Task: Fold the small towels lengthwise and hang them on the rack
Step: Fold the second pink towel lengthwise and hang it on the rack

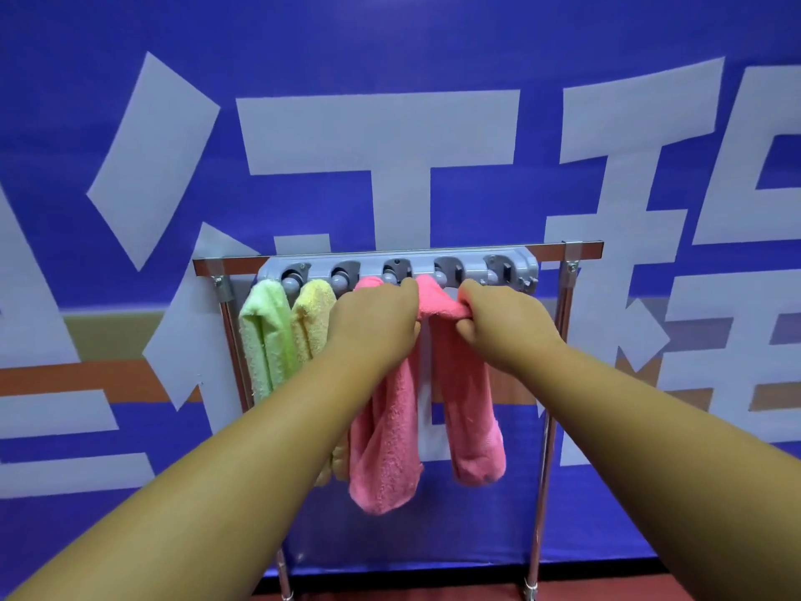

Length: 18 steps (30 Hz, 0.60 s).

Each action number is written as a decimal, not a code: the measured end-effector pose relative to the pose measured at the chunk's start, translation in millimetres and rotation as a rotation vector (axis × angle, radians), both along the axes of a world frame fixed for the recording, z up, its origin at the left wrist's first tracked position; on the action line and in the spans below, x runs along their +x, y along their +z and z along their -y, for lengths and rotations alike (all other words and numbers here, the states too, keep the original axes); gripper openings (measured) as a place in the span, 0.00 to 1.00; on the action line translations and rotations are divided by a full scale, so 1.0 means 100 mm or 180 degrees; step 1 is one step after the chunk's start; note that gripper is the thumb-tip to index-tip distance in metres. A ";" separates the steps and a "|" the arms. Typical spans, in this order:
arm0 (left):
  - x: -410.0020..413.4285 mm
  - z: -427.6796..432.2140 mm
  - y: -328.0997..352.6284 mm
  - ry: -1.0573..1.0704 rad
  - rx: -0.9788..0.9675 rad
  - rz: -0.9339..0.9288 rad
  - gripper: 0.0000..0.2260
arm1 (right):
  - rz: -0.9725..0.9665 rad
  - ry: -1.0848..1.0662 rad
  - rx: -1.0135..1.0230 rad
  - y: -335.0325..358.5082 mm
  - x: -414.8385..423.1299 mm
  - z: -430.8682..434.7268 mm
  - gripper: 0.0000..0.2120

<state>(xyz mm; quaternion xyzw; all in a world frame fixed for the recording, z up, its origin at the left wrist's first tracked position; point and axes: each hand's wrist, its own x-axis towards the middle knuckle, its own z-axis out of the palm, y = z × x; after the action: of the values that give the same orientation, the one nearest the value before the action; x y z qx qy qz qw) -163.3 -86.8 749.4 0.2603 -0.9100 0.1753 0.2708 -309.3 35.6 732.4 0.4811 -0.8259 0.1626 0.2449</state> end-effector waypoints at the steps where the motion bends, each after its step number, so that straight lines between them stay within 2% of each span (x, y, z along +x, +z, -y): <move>1: -0.01 -0.01 0.01 0.0008 0.0053 -0.0018 0.13 | 0.0118 -0.0009 -0.0071 0.01 0.00 0.01 0.08; 10: -0.11 0.05 0.31 0.0364 0.0318 -0.0485 0.07 | 0.0684 -0.0282 -0.0858 0.26 0.08 0.17 0.07; 12: -0.11 0.05 0.30 0.0412 0.0291 -0.0428 0.08 | 0.0621 -0.0304 -0.0794 0.25 0.13 0.16 0.08; 15: -0.08 0.00 0.10 0.0395 0.0241 -0.0125 0.15 | 0.0394 -0.0272 -0.0330 0.06 0.18 0.14 0.08; 18: -0.03 -0.01 -0.11 0.0267 0.0292 -0.0095 0.16 | 0.0667 -0.0190 -0.0391 -0.14 0.18 0.10 0.07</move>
<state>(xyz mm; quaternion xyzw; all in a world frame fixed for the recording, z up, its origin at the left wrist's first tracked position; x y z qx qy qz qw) -166.6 -85.8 737.9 0.3130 -0.9013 0.1407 0.2646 -290.9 25.4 718.3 0.4208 -0.8494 0.2549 0.1910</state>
